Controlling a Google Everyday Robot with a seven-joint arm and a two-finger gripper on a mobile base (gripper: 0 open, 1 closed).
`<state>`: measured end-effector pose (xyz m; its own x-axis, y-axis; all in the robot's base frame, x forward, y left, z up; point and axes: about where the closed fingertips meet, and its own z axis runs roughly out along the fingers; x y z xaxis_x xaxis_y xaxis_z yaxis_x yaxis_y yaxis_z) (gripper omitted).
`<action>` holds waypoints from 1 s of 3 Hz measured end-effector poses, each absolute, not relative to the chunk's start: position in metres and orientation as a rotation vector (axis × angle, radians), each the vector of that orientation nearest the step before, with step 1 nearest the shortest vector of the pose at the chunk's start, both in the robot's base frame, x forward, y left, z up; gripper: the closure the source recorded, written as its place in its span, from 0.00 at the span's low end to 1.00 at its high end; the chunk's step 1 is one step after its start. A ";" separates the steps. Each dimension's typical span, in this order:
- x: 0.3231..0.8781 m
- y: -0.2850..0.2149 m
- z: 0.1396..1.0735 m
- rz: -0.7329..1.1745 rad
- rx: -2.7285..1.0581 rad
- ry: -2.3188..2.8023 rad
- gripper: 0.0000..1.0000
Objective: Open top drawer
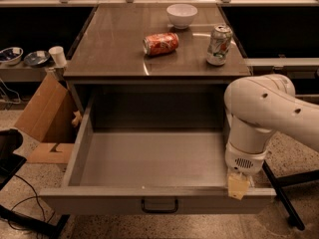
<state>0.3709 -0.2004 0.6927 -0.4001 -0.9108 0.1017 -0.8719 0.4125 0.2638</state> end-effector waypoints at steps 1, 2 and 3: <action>0.371 -0.200 0.693 -0.247 1.569 -2.439 0.59; 0.371 -0.200 0.693 -0.247 1.569 -2.439 0.36; 0.378 -0.199 0.714 -0.204 1.592 -2.433 0.12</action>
Offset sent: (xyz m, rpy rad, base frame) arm 0.0000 0.0000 0.0000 0.0000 0.0000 0.0000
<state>0.3779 -0.1986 0.7136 -0.3851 -0.9160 0.1124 -0.8845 0.4011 0.2384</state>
